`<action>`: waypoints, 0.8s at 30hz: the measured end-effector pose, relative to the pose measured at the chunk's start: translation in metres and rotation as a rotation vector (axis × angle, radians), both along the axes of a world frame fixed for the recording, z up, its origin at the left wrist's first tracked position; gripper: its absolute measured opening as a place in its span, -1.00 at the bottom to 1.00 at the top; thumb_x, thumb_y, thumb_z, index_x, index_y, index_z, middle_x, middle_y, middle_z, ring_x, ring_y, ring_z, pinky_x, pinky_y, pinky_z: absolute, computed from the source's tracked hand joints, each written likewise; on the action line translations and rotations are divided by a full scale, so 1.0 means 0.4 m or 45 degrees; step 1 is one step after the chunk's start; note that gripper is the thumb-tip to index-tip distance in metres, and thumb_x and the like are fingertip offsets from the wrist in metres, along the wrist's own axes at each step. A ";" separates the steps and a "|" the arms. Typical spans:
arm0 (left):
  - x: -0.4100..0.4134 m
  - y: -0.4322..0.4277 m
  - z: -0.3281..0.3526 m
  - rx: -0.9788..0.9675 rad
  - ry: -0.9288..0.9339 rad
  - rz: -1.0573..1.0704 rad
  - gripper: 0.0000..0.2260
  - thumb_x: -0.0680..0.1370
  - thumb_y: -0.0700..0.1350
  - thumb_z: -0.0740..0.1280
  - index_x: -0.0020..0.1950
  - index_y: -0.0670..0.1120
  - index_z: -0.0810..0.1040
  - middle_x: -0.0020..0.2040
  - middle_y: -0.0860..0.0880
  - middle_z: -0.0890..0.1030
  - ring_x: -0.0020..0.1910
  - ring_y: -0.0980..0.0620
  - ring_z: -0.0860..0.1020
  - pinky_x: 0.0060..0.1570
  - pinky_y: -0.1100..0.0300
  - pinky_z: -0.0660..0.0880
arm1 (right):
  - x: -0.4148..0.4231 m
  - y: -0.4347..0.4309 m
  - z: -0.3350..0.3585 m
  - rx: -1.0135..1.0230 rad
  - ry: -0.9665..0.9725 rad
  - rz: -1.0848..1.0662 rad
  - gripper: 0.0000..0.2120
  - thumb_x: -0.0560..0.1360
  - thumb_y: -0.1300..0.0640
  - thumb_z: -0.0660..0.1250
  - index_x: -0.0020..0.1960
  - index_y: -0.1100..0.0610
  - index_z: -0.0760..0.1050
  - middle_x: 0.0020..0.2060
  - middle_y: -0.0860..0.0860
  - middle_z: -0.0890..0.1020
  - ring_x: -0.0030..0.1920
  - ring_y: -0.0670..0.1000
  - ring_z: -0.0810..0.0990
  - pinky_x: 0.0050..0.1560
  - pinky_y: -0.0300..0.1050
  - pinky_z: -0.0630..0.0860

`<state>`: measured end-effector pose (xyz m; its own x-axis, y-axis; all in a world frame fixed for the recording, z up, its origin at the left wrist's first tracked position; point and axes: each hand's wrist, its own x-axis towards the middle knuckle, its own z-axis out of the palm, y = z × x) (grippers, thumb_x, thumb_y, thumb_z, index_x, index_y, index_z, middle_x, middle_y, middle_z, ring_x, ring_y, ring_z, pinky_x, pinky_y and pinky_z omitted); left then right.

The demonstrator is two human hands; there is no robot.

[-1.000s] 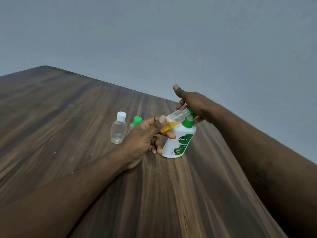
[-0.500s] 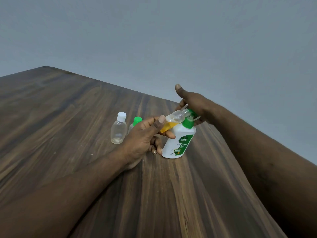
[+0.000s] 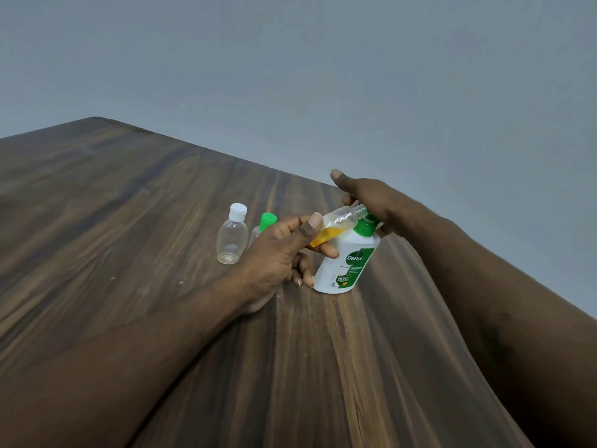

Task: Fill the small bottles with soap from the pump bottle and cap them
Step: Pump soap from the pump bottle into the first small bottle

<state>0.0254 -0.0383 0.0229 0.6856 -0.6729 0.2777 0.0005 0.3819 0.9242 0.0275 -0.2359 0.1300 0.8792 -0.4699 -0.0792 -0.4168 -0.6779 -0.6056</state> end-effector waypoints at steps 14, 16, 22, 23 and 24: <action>-0.004 -0.003 0.005 -0.009 -0.037 0.006 -0.59 0.66 0.16 0.20 0.28 -0.12 0.56 0.06 -0.15 0.72 -0.45 -0.01 0.51 -0.46 0.24 0.42 | 0.000 0.005 0.029 -0.012 -0.007 0.009 -0.26 0.51 -0.57 0.10 0.05 0.10 0.59 0.04 0.07 0.67 0.01 0.13 0.65 -0.03 0.04 0.56; -0.001 -0.002 0.003 0.003 -0.019 0.008 -0.59 0.66 0.17 0.21 0.28 -0.11 0.57 0.05 -0.15 0.72 -0.46 0.00 0.52 -0.47 0.25 0.43 | 0.002 0.007 0.010 -0.004 0.023 0.000 -0.34 0.51 -0.55 0.15 0.04 0.06 0.54 0.02 0.02 0.65 0.01 0.11 0.63 0.00 0.04 0.52; 0.000 0.002 -0.003 0.020 -0.009 0.008 -0.60 0.66 0.16 0.22 0.29 -0.10 0.57 0.05 -0.15 0.72 -0.45 -0.01 0.52 -0.45 0.23 0.42 | 0.010 0.000 -0.006 -0.052 -0.028 -0.007 -0.32 0.48 -0.57 0.17 0.01 0.06 0.57 0.07 0.06 0.68 0.07 0.16 0.66 0.09 0.10 0.57; -0.001 0.002 -0.003 0.019 -0.013 0.010 -0.60 0.66 0.17 0.22 0.29 -0.11 0.57 0.05 -0.15 0.72 -0.45 -0.01 0.52 -0.45 0.22 0.42 | 0.009 0.000 -0.003 -0.054 -0.040 -0.005 -0.30 0.47 -0.57 0.17 0.00 0.06 0.59 0.06 0.07 0.69 0.06 0.16 0.67 0.07 0.09 0.59; -0.002 0.002 -0.001 0.016 -0.017 0.011 -0.60 0.66 0.17 0.22 0.29 -0.10 0.57 0.06 -0.15 0.72 -0.44 -0.01 0.52 -0.44 0.21 0.41 | 0.005 0.003 0.005 -0.051 -0.056 -0.005 -0.28 0.47 -0.58 0.15 0.00 0.07 0.60 0.05 0.08 0.70 0.03 0.15 0.67 0.03 0.07 0.60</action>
